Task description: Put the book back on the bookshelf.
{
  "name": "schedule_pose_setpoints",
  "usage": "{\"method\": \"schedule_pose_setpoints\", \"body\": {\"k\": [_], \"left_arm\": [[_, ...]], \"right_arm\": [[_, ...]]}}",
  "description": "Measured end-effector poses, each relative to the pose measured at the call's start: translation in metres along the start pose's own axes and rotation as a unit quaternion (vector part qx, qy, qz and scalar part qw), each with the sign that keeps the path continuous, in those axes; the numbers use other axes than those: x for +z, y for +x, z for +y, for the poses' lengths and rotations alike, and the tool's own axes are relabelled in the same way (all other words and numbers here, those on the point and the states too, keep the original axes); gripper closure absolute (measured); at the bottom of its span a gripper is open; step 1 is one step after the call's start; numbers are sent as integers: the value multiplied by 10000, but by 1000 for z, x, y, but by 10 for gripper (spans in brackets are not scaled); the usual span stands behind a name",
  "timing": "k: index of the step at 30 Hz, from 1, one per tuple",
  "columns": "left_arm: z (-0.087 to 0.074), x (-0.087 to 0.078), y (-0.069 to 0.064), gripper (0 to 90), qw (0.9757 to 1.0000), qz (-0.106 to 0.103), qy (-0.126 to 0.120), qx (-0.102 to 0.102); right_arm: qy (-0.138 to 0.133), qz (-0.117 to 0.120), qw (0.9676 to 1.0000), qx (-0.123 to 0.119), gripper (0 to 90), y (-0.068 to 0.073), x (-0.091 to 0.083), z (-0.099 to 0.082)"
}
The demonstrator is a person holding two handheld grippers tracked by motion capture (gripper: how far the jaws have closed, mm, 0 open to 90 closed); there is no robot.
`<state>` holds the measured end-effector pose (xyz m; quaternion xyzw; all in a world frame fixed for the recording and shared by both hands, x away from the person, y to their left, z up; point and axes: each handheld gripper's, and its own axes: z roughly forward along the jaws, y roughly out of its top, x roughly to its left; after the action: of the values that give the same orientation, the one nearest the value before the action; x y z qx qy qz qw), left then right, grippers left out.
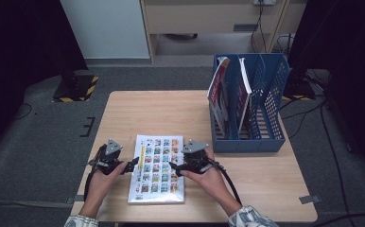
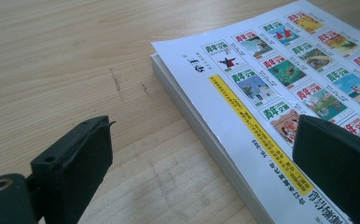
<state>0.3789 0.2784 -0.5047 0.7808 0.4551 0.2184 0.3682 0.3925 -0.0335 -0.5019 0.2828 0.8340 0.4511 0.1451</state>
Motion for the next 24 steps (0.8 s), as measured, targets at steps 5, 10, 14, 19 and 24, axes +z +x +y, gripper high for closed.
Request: {"method": "schedule_pose_setpoints", "body": {"k": [5, 10, 14, 19, 24], "left_arm": [[1, 4, -4, 44, 9999, -43, 130, 95], [2, 9, -6, 44, 9998, -72, 177, 34], [1, 13, -5, 45, 9997, -115, 232, -21], [-2, 17, -2, 48, 9993, -69, 347, -105], [0, 24, -8, 52, 9989, -198, 413, -85]], "right_arm": [[166, 119, 9995, 258, 120, -3, 14, -5], [279, 131, 9992, 239, 114, -3, 15, -8], [381, 138, 9990, 210, 114, -2, 15, -10], [530, 176, 9982, 231, 111, -1, 21, -13], [634, 218, 9973, 292, 106, -1, 24, -16]]}}
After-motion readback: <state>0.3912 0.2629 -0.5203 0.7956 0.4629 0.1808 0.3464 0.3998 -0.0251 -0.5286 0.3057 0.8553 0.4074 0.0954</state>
